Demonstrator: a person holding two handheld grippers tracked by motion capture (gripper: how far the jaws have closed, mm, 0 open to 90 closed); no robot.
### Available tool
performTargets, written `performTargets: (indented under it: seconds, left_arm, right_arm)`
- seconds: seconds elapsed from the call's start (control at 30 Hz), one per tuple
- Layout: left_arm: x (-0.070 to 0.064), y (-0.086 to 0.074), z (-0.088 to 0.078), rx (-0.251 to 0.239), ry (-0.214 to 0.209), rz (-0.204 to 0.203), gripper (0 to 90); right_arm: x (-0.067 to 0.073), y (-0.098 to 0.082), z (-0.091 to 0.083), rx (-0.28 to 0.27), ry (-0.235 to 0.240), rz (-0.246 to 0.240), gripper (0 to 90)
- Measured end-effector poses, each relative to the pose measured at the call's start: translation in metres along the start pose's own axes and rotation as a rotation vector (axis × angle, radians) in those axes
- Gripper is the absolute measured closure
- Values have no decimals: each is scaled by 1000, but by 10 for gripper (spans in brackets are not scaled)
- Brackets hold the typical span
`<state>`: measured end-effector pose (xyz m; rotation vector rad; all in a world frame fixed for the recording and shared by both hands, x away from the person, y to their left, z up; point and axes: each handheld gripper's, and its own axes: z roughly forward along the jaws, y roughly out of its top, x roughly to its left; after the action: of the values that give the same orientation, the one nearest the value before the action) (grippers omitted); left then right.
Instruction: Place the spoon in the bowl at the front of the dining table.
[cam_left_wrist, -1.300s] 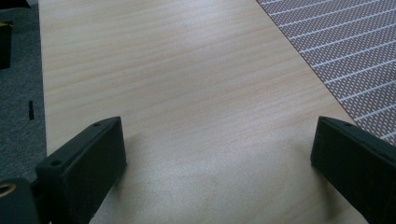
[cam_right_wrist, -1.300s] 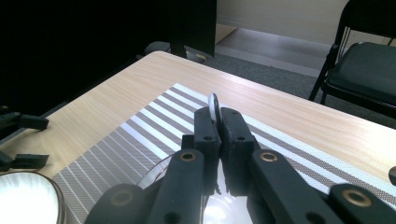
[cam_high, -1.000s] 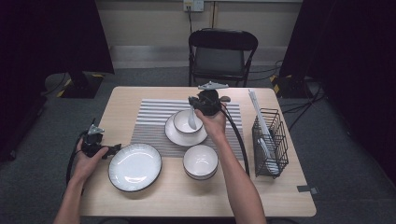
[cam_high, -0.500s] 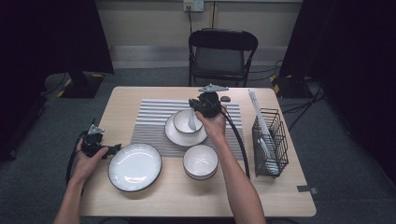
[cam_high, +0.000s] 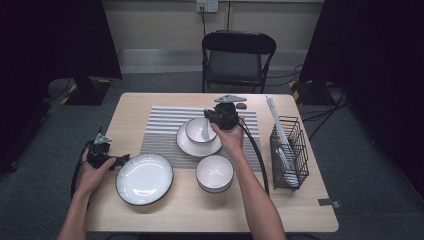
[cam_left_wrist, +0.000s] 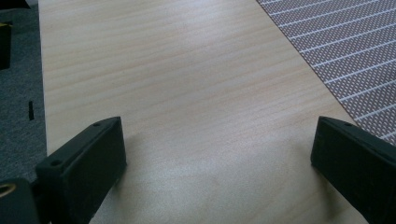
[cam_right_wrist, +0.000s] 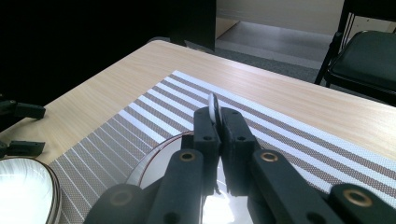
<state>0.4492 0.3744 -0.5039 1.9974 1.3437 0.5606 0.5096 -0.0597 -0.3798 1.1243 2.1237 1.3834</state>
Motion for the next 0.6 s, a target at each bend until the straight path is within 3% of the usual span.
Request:
performTargets:
  seconds: [0.6]
  left_arm:
    - [0,0,0,0,1,1,27]
  right_arm:
    - [1,-13,-7,0,5,-4,859]
